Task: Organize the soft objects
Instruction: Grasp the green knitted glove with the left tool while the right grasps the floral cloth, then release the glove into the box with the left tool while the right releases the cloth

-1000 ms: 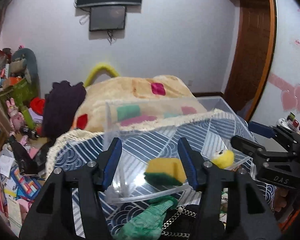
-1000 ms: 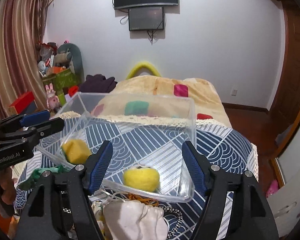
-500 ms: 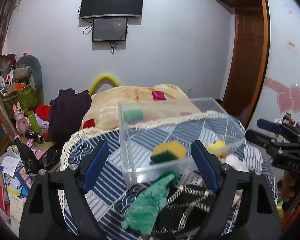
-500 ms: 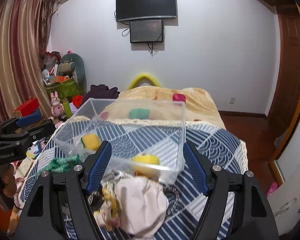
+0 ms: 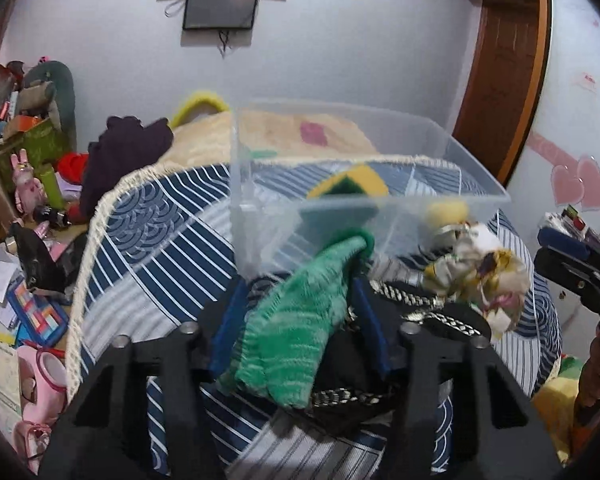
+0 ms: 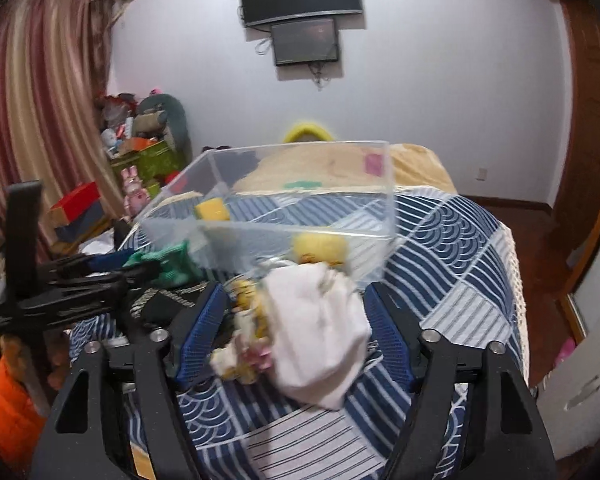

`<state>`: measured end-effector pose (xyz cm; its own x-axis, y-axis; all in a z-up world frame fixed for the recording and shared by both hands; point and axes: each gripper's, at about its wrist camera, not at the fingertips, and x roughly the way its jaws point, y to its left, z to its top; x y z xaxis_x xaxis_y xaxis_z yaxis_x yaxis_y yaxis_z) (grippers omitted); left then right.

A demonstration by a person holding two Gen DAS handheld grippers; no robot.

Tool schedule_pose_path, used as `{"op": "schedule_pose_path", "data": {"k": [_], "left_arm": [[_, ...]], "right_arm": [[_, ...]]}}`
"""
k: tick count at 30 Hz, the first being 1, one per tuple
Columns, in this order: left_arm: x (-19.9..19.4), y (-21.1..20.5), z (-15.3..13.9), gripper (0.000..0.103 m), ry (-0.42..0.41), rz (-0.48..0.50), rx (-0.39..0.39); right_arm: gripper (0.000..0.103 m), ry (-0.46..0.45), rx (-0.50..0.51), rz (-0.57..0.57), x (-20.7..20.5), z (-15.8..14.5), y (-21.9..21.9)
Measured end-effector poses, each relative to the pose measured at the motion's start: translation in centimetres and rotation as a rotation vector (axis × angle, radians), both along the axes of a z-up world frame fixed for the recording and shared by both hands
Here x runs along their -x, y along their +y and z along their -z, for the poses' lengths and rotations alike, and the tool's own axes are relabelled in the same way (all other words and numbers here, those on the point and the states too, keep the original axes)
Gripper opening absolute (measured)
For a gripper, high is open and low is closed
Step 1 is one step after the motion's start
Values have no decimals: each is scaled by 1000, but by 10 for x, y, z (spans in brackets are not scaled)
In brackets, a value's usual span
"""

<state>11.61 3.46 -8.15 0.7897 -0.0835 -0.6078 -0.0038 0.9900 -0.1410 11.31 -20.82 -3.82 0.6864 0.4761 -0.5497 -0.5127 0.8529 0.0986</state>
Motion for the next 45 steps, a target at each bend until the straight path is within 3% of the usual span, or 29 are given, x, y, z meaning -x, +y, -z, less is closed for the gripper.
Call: {"op": "schedule_pose_path", "data": {"k": [10,14,27,35,45], "left_arm": [[14,-7,2,22,-27,-26,-29],[23,-3,-5,16,-59,-45,-19],[44,2,-54,15,-209,-76,-30],[29,7,-78,15,-261,-90,-33],[-10,10,-86,15,-248,-89,-22]], "right_arm": [[12,33,49,-87,7,18,23],[7,22,70,-84,7,22,26],[5,-102,2,-19,20,-11,10],[5,-195,-11,6,16,-42,10],[5,-312,19,10,-9,-78,35]]}}
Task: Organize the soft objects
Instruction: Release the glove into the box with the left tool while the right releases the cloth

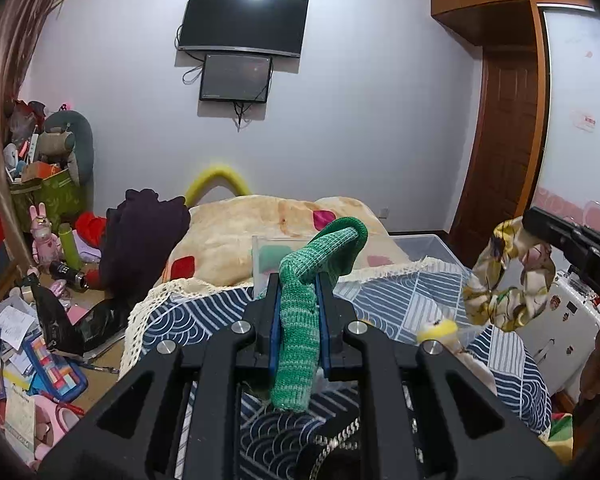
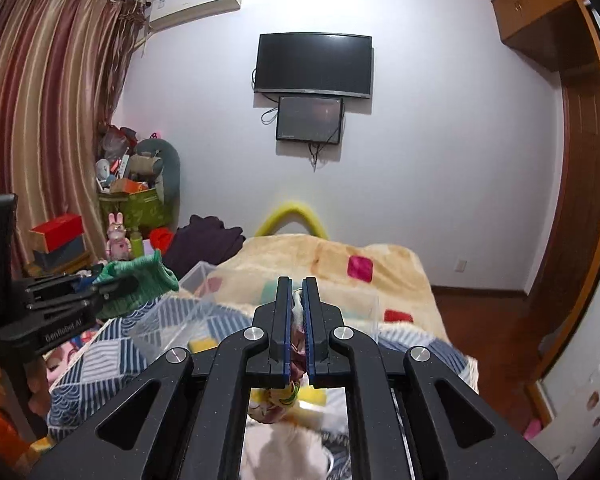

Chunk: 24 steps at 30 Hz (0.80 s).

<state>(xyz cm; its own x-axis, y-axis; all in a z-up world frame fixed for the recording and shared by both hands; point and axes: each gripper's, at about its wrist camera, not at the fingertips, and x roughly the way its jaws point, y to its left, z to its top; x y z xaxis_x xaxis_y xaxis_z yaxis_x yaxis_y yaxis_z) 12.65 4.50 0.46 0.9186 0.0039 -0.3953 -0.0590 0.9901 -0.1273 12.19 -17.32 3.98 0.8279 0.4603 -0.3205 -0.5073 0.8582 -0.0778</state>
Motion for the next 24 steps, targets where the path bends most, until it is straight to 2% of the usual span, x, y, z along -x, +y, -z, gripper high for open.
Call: {"op": "schedule_pose_path", "data": {"k": [4,10,14,20,24], "left_arm": [[-19,0,4,15,32,10,3],[-42,-5,17,15,75,15,-13],[-52,-11,25,15,98,30,-27],[-62,-29,34,15,141,66,-103],[-68,-32,40,26,190,95,-77]], "right_arm": [[5,-9,22,-2,-14,-1,13],[5,32,39,-17,-32,12,30],[5,89,64,-32,-42,29,38],[5,194,99,-36,-58,54,33],[5,259,119,-40,-66,65,27]]}}
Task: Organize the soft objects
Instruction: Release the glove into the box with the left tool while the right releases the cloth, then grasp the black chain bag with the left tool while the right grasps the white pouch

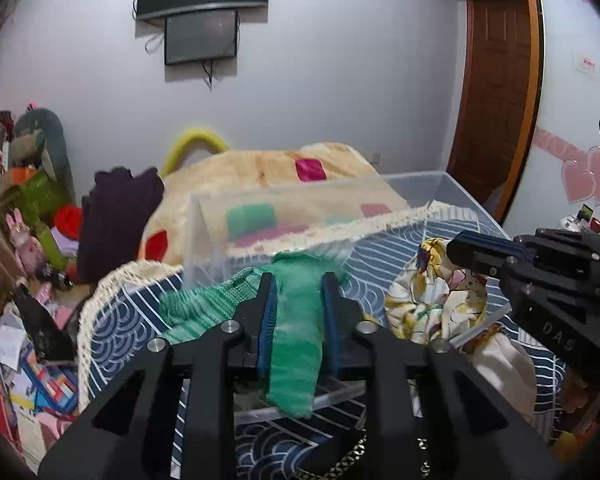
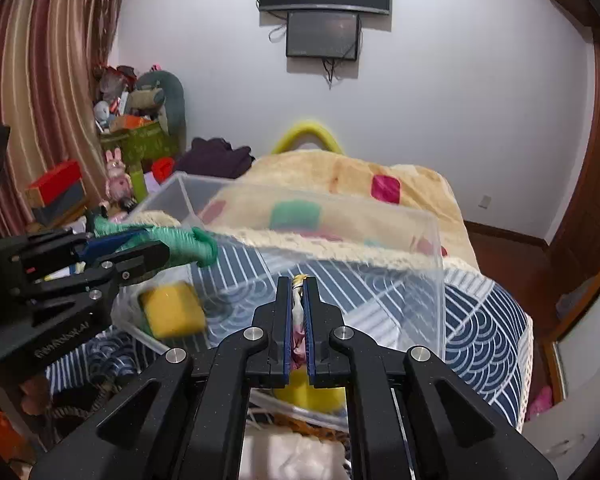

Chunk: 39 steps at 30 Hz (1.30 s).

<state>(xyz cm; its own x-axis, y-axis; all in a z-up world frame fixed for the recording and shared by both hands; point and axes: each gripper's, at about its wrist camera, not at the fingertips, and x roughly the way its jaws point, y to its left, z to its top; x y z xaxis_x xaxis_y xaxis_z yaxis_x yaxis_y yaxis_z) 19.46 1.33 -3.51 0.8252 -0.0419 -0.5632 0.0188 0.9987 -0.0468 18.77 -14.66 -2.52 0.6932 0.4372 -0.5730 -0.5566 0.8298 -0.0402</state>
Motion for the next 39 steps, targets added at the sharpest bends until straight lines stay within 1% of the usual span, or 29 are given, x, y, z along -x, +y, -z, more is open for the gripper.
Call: {"op": "schedule_pose_path", "data": {"k": [2,4,6,7,9,10,11,12,13,15,17,19,24,27,30,34,39], "left_arm": [[1,0,1,30,9,7,16],[3,-1,0,35,9,13,18],[8,-3,-3,45,2,22,14],[11,-4,-4,47,-5,25,13],[20,-7,-9,54,-25,31,12],[23,-7,-12,57,-31,32,13],[28,-6,-15,63,-38,31,14],[32,-6,-17,71,-45,27,14],[36,-5,-20,75,-52,19,11],[47,-5,-25,93,-77,-3,0],[58,-5,-29,102,-104,-27,-7],[66,-6,-30,102,-116,-33,-15],[82,-12,-20,103,-92,-19,-32],[86,-15,-8,103,-56,-5,-26],[84,-15,10,103,-4,-5,-22],[79,-9,33,103,72,-14,24],[82,-4,53,103,104,-6,107]], "right_arm": [[6,13,16,3,1,4,-3],[13,29,33,-2,1,5,-4],[29,29,46,-1,3,5,-9],[32,26,47,0,5,5,-10],[44,12,40,3,9,2,-14],[47,0,37,6,13,-1,-17],[53,-8,35,9,14,-3,-17],[61,-21,29,13,18,-6,-20],[65,-29,25,15,21,-9,-22],[78,-47,14,24,26,-14,-26],[82,-72,-7,29,33,-21,-32],[83,-92,-25,32,43,-26,-38],[85,-103,-41,38,56,-27,-45],[85,-89,-46,44,63,-21,-48],[85,-63,-30,56,67,-8,-50],[85,-18,-13,64,67,10,-50],[83,37,5,60,69,33,-51]]}}
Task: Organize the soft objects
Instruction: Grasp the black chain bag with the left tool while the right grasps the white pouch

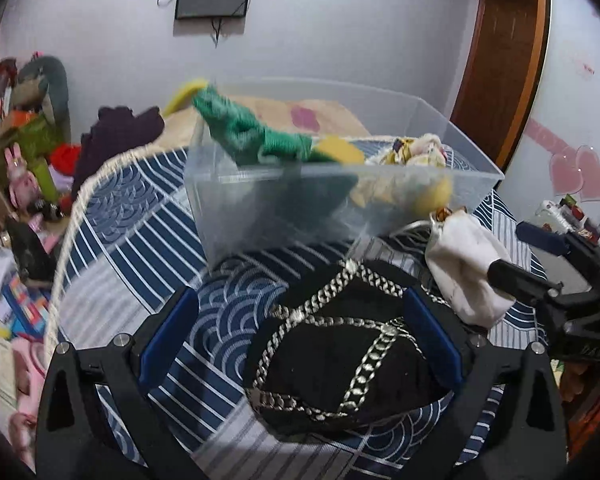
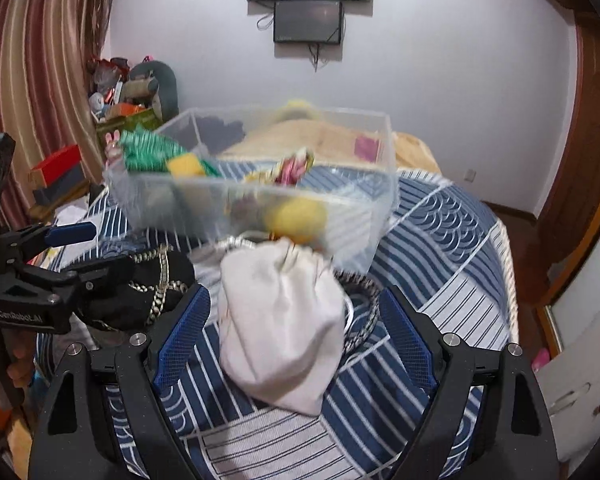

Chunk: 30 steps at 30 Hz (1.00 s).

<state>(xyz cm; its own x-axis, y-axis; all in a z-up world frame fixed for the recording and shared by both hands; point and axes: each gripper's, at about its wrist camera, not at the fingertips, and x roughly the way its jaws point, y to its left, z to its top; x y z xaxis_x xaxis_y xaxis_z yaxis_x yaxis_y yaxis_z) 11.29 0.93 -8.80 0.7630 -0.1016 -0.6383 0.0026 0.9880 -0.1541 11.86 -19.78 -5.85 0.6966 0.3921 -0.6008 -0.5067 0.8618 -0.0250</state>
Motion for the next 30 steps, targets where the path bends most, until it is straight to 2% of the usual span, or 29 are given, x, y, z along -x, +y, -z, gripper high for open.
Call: {"op": "schedule_pose_path", "data": {"k": [2,4,6,8,10,12,15,18,23,28,30], "left_arm": [[2,1,4,103,0,12,16],[3,2,6,100,-3,15,34],[4,2,9,82,6,40,62],[4,2,12,72,23,69,90],[5,1,13,69,22,78,93],[9,-1,11,59,17,91,87],[13,-1,9,46,12,106,81],[18,-4,5,40,-3,91,49],[31,-10,-9,39,-63,70,-19],[38,-10,-22,38,-100,47,-29],[39,-6,-27,32,-119,33,-29]], "right_arm": [[83,16,5,-5,1,6,0],[76,35,-3,-8,1,10,1],[58,50,-20,-7,1,12,-1],[50,72,-22,-13,0,16,1],[42,89,-19,-20,-1,20,2],[29,89,-15,-28,0,23,4],[20,76,7,-30,4,23,5],[18,60,-9,-30,8,18,1],[17,21,-31,-25,16,8,-7],[17,-1,-57,-32,22,-1,-10],[17,-8,-65,-35,24,-5,-9]]}}
